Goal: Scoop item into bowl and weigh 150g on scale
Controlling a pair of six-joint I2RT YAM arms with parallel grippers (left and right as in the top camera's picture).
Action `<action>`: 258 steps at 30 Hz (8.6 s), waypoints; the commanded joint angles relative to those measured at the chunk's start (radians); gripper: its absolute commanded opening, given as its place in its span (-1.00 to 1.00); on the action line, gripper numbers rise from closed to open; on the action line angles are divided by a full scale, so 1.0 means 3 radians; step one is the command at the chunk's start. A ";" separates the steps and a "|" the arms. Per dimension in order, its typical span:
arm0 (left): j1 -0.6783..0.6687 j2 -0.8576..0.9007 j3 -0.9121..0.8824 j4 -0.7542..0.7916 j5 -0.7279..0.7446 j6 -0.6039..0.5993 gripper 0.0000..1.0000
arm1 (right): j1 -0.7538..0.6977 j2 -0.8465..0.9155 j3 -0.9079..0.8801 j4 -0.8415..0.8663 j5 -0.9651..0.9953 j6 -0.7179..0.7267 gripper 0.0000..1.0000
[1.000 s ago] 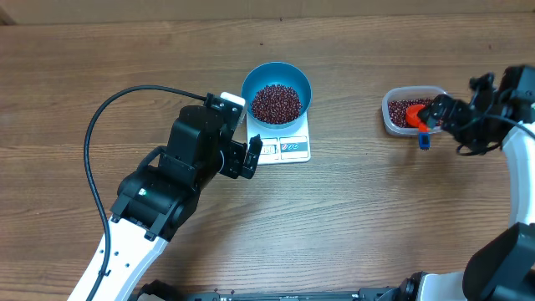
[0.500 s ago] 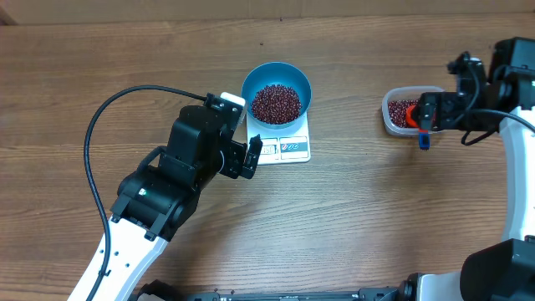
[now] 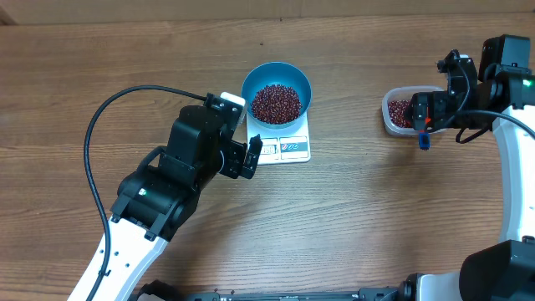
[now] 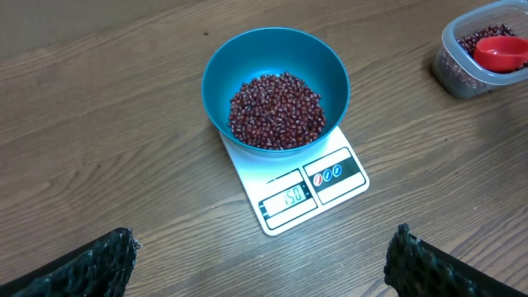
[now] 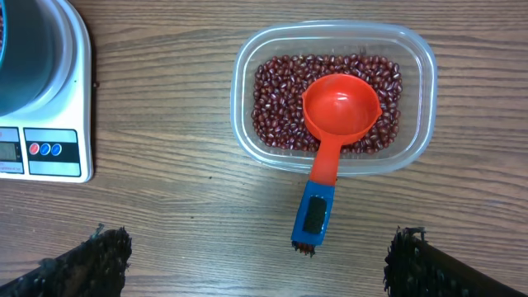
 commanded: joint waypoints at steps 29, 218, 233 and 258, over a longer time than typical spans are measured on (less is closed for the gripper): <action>0.0018 0.0000 0.0005 0.0004 0.0029 -0.0023 0.99 | 0.0010 -0.0027 0.0083 0.0020 0.0027 -0.0027 1.00; 0.1719 -0.3786 -0.3777 0.2153 0.0703 0.0777 0.99 | 0.0010 -0.0027 0.0083 0.0020 0.0027 -0.0027 1.00; 0.1719 -0.3783 -0.3777 0.2153 0.0703 0.0777 0.99 | 0.0010 -0.0027 0.0083 0.0020 0.0027 -0.0027 1.00; 0.1719 -0.3782 -0.3777 0.2153 0.0703 0.0777 0.99 | 0.0010 -0.0008 0.0083 0.0020 0.0027 -0.0027 1.00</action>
